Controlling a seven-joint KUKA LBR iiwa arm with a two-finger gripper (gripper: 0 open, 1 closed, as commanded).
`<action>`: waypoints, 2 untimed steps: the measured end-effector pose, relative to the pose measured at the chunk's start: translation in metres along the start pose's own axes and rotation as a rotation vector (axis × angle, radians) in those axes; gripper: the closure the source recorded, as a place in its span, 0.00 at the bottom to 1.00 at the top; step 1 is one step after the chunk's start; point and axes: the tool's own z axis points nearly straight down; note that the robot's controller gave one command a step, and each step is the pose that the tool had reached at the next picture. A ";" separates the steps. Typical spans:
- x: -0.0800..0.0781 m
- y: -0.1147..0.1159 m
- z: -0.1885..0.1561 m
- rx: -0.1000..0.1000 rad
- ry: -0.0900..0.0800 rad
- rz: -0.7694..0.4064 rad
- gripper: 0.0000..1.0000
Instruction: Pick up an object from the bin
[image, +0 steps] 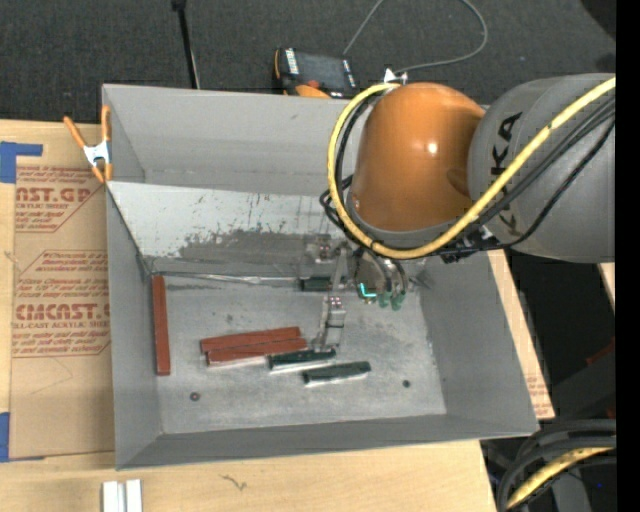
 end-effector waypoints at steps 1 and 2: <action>-0.020 0.080 0.178 0.000 -0.002 -0.206 0.00; -0.021 0.057 0.142 0.000 -0.010 -0.144 0.00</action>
Offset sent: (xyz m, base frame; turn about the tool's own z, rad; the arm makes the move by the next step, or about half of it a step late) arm 0.0202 0.0778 -0.1731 -0.2033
